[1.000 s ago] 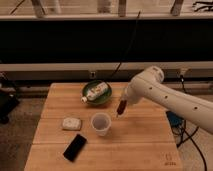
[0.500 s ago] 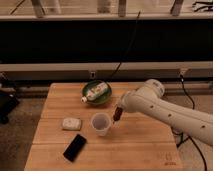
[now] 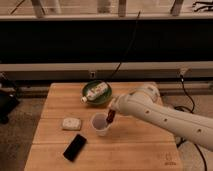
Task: Place the pepper in the ceramic cup
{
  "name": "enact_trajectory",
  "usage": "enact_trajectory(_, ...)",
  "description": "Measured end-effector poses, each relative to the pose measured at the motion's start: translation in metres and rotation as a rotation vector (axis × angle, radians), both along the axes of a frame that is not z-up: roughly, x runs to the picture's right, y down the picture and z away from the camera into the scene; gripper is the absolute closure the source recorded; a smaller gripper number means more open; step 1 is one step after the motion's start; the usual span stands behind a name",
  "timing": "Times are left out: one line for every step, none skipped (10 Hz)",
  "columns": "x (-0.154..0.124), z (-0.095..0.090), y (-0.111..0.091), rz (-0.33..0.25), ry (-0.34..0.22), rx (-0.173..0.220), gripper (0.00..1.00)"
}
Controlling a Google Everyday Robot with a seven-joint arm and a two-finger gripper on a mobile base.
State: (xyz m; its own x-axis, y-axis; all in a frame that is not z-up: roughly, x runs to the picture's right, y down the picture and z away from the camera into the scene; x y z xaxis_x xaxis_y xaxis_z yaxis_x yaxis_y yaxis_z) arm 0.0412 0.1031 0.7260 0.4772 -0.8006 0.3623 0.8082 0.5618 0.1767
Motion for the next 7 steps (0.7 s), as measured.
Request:
enact_trajectory(-0.005, 0.001, 0.001, -0.006, -0.007, 0.004, 1.0)
enact_trajectory(-0.008, 0.002, 0.004, -0.009, -0.009, 0.007, 1.0)
enact_trajectory(-0.011, 0.002, 0.005, -0.014, -0.013, 0.009, 1.0)
enact_trajectory(-0.015, 0.003, 0.009, -0.02, -0.016, 0.01, 0.99)
enact_trajectory(-0.018, 0.003, 0.01, -0.024, -0.017, 0.011, 0.95)
enact_trajectory(-0.02, 0.003, 0.011, -0.025, -0.018, 0.012, 0.87)
enact_trajectory(-0.023, 0.002, 0.011, -0.028, -0.022, 0.015, 0.75)
